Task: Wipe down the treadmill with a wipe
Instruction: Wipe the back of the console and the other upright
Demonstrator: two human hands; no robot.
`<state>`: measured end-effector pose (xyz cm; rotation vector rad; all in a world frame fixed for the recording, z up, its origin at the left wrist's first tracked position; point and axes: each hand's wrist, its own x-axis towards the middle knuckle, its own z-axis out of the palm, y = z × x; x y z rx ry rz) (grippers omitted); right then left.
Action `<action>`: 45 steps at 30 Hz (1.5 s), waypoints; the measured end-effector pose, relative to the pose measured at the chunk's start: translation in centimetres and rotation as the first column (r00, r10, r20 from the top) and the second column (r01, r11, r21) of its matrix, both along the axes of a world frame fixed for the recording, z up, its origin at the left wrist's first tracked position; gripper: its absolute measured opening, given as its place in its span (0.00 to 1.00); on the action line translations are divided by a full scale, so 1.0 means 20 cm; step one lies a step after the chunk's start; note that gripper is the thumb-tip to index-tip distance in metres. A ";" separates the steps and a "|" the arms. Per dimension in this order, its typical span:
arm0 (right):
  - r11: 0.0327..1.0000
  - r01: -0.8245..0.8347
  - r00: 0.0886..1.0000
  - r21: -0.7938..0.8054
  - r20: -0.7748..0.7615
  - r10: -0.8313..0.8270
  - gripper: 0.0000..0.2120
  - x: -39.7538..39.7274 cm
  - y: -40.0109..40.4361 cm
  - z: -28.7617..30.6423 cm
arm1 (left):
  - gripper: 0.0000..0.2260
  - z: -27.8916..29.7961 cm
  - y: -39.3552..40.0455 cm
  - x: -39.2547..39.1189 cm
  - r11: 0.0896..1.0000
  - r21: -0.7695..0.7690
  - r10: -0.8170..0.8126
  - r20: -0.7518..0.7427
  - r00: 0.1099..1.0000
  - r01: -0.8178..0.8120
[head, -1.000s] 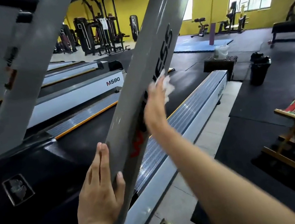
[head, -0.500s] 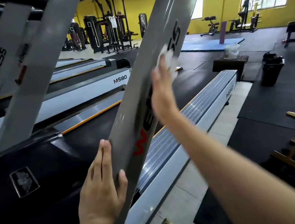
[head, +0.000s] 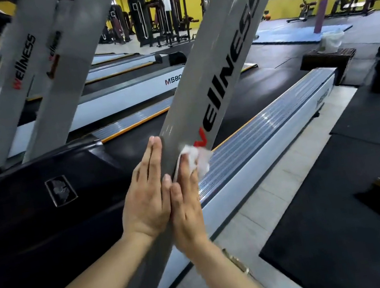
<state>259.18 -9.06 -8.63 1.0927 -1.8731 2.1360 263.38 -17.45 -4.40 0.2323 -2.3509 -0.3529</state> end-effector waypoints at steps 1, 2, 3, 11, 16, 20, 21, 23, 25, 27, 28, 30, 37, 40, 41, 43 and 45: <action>0.997 -0.059 0.994 -0.059 0.088 0.064 0.26 0.08 0.00 -0.06 | 0.28 0.01 0.01 0.02 0.998 0.052 -0.025 0.004 1.000 0.025; 0.991 -0.095 0.984 -0.095 0.139 0.108 0.26 0.12 -0.01 -0.08 | 0.28 0.01 0.02 0.05 0.992 0.114 -0.047 0.001 0.999 0.047; 0.993 -0.091 0.986 -0.076 0.131 0.101 0.26 0.12 0.00 -0.07 | 0.28 0.00 0.04 0.08 0.983 0.174 -0.064 0.000 0.998 0.063; 0.993 0.120 0.986 0.018 -0.121 -0.116 0.29 -0.30 -0.02 0.36 | 0.27 -0.40 0.20 0.73 0.926 0.327 0.118 0.221 0.968 -0.188; 0.917 0.297 0.622 0.268 -0.783 0.028 0.21 0.03 0.03 0.02 | 0.35 -0.52 0.20 0.77 0.929 0.282 0.145 0.320 0.936 -0.240; 0.883 0.416 0.433 0.219 -0.901 0.019 0.18 -0.13 0.06 0.18 | 0.37 -0.54 0.18 0.77 0.937 0.255 0.148 0.329 0.933 -0.238; 0.862 0.467 0.426 0.197 -0.904 -0.024 0.18 -0.19 0.05 0.25 | 0.37 -0.54 0.18 0.77 0.937 0.258 0.143 0.324 0.935 -0.233; 0.817 0.553 0.461 0.161 -0.876 -0.140 0.19 -0.23 0.04 0.34 | 0.37 -0.55 0.18 0.78 0.934 0.281 0.126 0.317 0.940 -0.220; 0.809 0.558 0.510 0.185 -0.845 -0.159 0.19 -0.15 0.02 0.30 | 0.37 -0.55 0.17 0.78 0.926 0.323 0.096 0.305 0.947 -0.198; 0.850 0.441 0.532 0.288 -0.847 0.011 0.19 0.02 0.02 0.13 | 0.36 -0.55 0.16 0.79 0.905 0.394 0.055 0.265 0.963 -0.160; 0.854 0.366 0.525 0.370 -0.840 0.139 0.19 0.13 0.03 0.02 | 0.35 -0.55 0.15 0.80 0.885 0.443 0.043 0.235 0.971 -0.146; 0.830 0.274 0.495 0.485 -0.811 0.311 0.20 0.31 0.08 -0.18 | 0.32 -0.58 0.15 0.85 0.847 0.514 0.054 0.179 0.982 -0.140; 0.818 0.504 0.374 0.277 -0.924 0.082 0.19 0.02 0.03 0.12 | 0.29 -0.75 0.14 0.98 0.891 0.401 0.126 0.232 0.964 -0.213; 0.774 0.609 0.423 0.175 -0.897 -0.130 0.18 -0.05 0.00 0.20 | 0.30 -0.76 0.16 0.96 0.903 0.363 0.146 0.243 0.959 -0.229; 0.792 0.581 0.456 0.191 -0.882 -0.122 0.17 -0.01 -0.02 0.16 | 0.31 -0.76 0.15 0.97 0.904 0.357 0.153 0.245 0.958 -0.235; 0.853 0.427 0.507 0.300 -0.861 0.048 0.17 0.15 -0.03 -0.01 | 0.31 -0.76 0.14 0.97 0.906 0.345 0.158 0.257 0.953 -0.243; 0.851 0.273 0.523 0.450 -0.811 0.261 0.19 0.34 -0.01 -0.23 | 0.30 -0.77 0.11 0.98 0.909 0.339 0.156 0.268 0.951 -0.244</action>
